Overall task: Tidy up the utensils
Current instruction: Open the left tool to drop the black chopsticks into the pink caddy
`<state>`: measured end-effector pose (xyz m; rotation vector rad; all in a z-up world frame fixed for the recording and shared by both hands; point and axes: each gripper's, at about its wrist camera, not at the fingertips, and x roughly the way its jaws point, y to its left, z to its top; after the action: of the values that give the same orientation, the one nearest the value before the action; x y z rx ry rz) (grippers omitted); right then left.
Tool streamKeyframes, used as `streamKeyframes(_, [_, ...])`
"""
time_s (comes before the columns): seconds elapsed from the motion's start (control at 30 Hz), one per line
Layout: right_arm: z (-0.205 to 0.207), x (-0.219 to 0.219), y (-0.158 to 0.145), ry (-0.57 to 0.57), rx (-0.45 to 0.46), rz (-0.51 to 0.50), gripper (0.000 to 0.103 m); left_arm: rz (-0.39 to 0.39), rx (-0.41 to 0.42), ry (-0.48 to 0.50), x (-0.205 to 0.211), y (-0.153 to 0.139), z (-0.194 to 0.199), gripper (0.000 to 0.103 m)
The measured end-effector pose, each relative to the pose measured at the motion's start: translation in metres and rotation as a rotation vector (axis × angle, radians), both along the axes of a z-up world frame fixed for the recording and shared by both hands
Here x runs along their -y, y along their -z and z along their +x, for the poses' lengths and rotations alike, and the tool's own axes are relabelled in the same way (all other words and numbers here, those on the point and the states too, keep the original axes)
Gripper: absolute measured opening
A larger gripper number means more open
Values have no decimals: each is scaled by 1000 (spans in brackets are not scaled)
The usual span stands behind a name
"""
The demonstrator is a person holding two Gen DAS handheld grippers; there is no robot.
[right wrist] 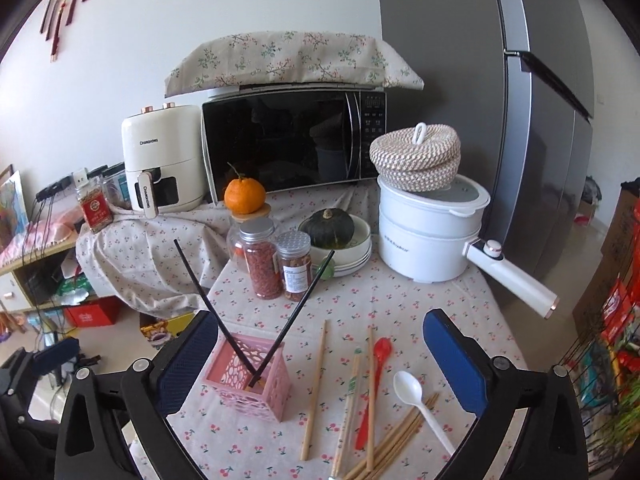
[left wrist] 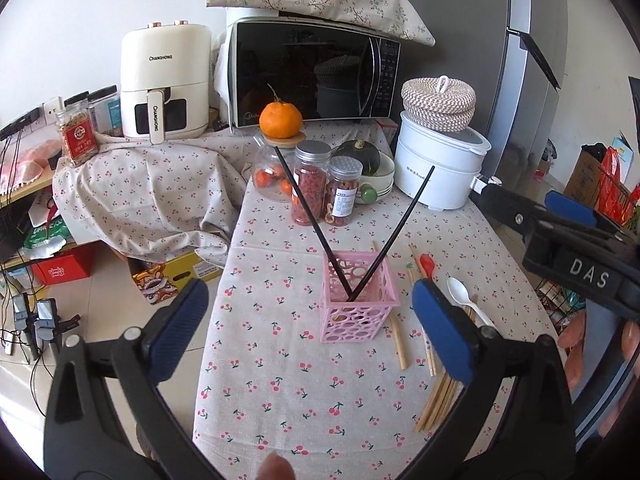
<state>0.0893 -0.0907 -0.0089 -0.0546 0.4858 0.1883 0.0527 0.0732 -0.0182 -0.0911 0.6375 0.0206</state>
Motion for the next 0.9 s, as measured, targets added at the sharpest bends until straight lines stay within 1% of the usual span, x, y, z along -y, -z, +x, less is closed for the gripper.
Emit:
streamKeyframes(0.1, [-14,3,-6,13,58,-45,103,31,33,-20,1,-6,-7,102])
streamKeyframes(0.17, [-21,8,-9,17,73,-48,103,41,48,-35,1,-9,-11,102])
streamKeyframes(0.3, [-33,14,-13,33,115,-93,103,51,75,-46,1,-14,-18,102])
streamKeyframes(0.43, [-41,19,-15,25,115,-88,103,64,101,-41,4,-18,-25,102])
streamKeyframes(0.57, [-51,20,-16,32,135,-122,103,53,116,-35,6,-21,-29,102])
streamKeyframes(0.9, [-70,28,-24,44,179,-137,103,58,134,-30,11,-27,-36,102])
